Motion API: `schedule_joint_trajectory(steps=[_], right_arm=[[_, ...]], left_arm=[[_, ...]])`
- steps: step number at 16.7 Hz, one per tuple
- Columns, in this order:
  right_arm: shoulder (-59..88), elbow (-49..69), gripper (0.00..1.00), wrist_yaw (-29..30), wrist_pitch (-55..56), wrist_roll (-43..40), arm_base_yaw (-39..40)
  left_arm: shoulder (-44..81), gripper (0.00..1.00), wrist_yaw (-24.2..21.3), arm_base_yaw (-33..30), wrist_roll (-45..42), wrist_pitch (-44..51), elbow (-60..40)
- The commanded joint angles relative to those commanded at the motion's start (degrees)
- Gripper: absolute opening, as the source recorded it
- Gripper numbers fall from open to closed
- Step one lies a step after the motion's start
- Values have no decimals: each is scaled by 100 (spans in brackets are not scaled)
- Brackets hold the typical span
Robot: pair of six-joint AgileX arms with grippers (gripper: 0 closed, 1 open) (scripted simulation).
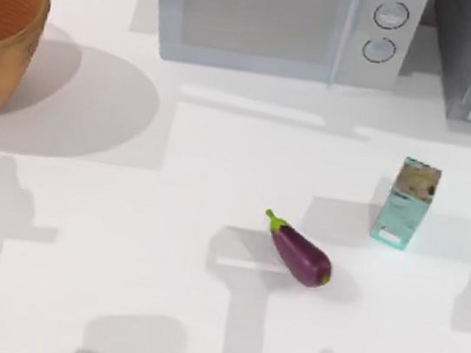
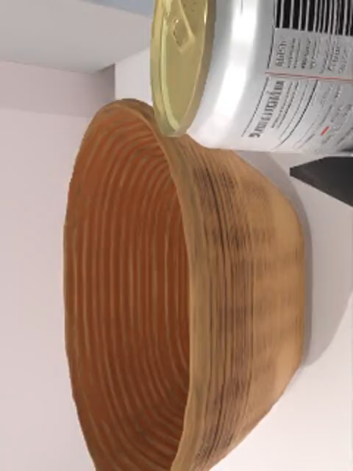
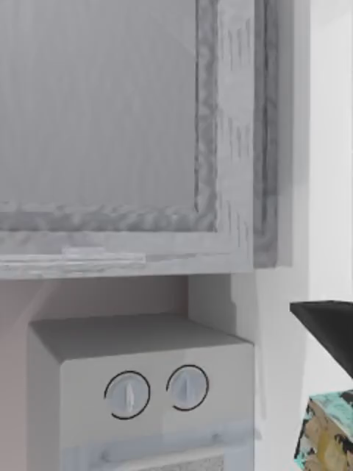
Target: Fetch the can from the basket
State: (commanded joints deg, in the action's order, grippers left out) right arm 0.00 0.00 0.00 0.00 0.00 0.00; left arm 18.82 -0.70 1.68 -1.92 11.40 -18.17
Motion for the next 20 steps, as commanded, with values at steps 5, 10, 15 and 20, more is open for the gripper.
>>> schedule_joint_trajectory(steps=[5, 10, 15, 20], right_arm=[[0, 0, 100, 0, 0, 0, 0], [0, 0, 100, 0, 0, 0, 0], [0, 0, 100, 0, 0, 0, 0], [0, 0, 100, 0, 0, 0, 0]], left_arm=[[-1636, 0, 59, -146, 164, -971, 1580], [-1882, 0, 70, -168, 192, -1140, 1817], [-1704, 0, -5, -140, 163, -1236, 1739], [-418, 0, -753, -146, 63, -2082, 1148]])
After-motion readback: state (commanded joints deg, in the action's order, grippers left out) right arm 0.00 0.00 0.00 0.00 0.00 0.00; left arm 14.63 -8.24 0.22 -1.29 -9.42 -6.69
